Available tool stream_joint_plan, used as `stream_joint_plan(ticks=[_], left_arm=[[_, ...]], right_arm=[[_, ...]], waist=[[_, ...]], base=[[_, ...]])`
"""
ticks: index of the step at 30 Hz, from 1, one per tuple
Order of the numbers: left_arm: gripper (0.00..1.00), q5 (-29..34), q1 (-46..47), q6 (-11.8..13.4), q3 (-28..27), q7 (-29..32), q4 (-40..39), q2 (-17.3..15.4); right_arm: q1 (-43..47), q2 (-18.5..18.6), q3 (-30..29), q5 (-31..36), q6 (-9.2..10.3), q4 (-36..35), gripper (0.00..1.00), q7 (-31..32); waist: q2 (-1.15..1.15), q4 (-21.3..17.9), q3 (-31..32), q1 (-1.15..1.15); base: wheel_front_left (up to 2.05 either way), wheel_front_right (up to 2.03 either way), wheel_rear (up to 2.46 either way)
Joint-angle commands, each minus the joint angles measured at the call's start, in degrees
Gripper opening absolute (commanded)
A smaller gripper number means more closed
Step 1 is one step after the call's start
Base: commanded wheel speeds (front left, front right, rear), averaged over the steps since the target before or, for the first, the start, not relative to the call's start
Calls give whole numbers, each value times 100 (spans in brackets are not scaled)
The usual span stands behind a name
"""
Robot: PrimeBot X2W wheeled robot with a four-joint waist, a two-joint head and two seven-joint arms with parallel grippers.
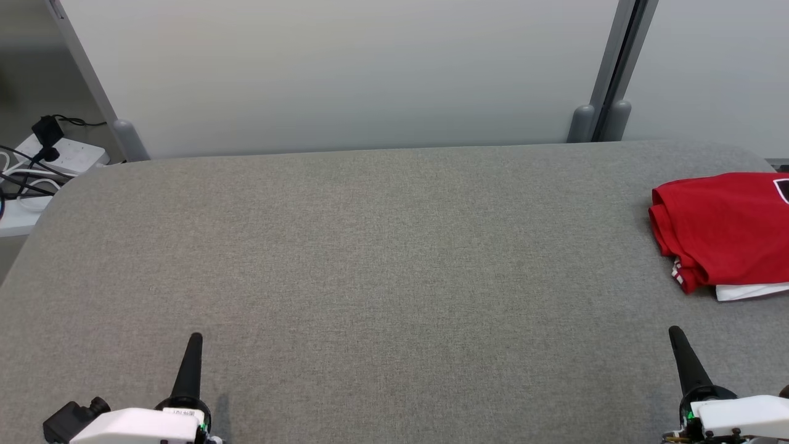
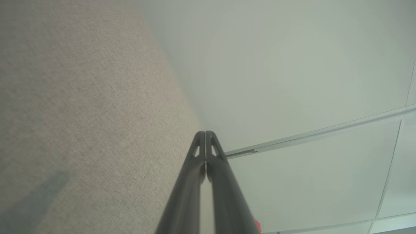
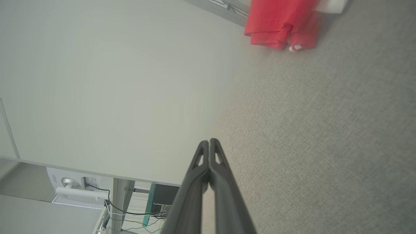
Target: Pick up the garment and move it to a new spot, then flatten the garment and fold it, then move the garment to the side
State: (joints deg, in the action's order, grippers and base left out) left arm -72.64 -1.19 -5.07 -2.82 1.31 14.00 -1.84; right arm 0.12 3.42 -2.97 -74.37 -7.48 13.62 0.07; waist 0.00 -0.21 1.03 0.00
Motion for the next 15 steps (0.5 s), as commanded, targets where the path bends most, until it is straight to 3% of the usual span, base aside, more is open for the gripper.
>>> stream_joint_plan(ticks=[1, 15], left_arm=[[0, -185, 364, -79, -170, 46, -115, -87], [0, -1133, 565, -166, -278, 299, -50, -96]], right_arm=[[-279, 57, 54, -183, -1, -120, 0, 74], [-462, 44, -101, -1092, -1, -38, 0, 327]], waist=[[0, 1, -6, 0], [0, 12, -67, 0]], base=[[0, 0, 0], [0, 0, 0]])
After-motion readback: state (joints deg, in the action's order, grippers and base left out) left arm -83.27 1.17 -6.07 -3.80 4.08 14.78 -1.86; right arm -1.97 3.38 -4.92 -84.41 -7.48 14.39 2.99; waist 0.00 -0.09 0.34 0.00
